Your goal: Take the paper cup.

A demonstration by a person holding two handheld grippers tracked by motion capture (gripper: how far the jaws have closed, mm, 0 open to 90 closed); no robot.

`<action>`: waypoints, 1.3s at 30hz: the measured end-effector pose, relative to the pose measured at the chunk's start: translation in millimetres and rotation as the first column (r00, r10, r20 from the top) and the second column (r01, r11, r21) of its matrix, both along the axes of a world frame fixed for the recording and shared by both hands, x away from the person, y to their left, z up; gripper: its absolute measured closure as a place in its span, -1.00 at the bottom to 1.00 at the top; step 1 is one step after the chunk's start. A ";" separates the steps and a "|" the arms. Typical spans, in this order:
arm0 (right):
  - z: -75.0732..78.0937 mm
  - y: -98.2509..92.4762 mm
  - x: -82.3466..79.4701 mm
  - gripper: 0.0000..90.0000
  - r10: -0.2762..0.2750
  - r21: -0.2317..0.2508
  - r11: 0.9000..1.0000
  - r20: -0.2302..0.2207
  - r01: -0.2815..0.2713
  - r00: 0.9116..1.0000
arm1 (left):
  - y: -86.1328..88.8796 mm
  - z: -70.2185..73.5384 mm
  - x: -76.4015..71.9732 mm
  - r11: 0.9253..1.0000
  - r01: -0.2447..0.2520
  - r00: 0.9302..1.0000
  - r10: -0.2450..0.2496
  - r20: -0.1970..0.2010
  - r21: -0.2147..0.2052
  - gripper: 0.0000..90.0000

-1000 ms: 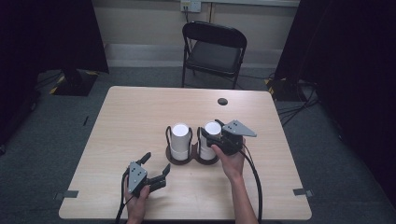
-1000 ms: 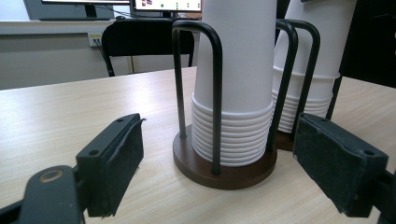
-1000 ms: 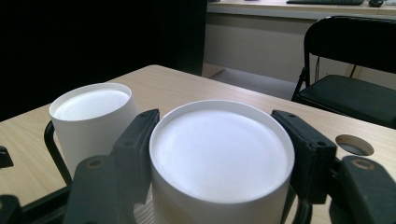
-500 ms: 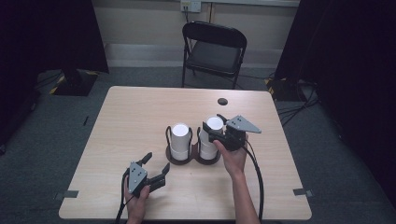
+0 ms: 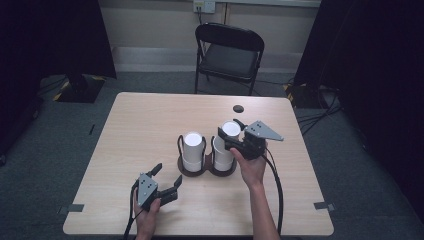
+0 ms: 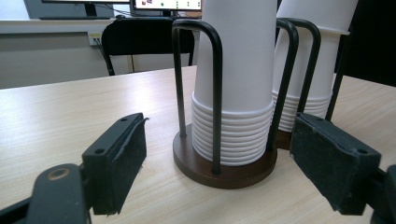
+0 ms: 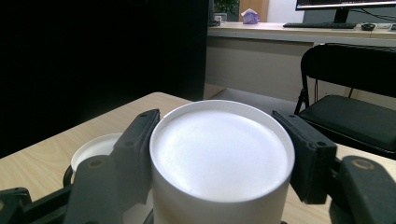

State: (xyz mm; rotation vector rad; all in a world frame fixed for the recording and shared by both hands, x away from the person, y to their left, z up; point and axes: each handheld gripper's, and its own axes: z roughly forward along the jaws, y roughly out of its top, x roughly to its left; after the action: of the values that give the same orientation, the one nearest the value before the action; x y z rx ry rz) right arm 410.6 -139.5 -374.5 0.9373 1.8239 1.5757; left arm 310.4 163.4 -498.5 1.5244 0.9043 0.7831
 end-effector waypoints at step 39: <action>25.3 -14.2 -22.5 -0.22 0.015 0.069 0.997 0.036 -0.017 0.999 | 4.4 0.1 0.1 1.000 0.004 1.000 -0.005 -0.020 -0.030 -0.63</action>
State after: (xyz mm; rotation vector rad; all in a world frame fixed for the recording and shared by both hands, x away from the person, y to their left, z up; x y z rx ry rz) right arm 388.1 -153.7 -349.2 0.9218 1.7662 1.6649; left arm 310.5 167.8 -498.5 1.5102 0.9234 0.7485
